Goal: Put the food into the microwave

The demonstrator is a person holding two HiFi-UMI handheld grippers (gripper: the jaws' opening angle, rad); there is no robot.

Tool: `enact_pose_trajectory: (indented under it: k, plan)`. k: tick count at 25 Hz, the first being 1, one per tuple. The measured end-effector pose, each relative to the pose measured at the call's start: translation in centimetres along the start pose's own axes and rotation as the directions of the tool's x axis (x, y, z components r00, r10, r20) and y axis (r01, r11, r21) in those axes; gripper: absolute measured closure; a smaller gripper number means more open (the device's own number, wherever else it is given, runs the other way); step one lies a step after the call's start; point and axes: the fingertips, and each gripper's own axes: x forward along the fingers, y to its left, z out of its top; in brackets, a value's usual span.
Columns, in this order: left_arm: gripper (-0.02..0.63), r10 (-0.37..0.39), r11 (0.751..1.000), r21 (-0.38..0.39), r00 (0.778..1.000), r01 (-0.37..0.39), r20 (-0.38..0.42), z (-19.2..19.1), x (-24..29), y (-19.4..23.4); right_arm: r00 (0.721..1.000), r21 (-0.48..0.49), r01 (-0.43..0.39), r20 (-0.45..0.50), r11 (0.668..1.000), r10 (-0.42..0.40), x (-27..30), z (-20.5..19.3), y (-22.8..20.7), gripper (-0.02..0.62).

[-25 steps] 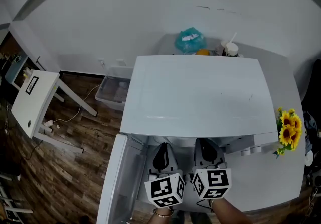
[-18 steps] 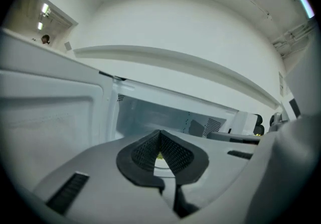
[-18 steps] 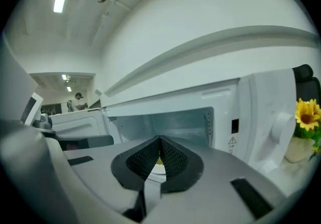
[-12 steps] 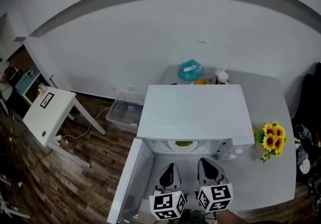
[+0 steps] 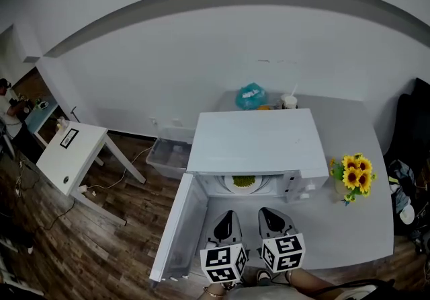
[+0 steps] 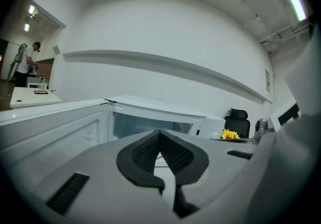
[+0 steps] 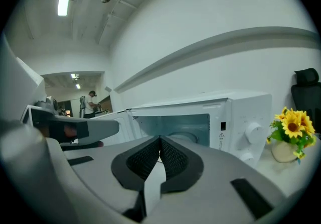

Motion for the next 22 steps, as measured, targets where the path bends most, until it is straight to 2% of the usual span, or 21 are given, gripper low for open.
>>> enact_pose_trajectory:
  k: [4, 22]
  plan:
    - [0.604, 0.01, 1.0, 0.001, 1.0, -0.01, 0.023, 1.0, -0.2, 0.1, 1.0, -0.006, 0.0, 0.016, 1.0, 0.0, -0.2, 0.8, 0.1, 0.578]
    - [0.604, 0.028, 1.0, 0.005, 1.0, -0.029, 0.014, 1.0, -0.2, -0.6, 1.0, -0.033, -0.007, 0.024, 0.999, 0.008, -0.6, 1.4, 0.1, 0.58]
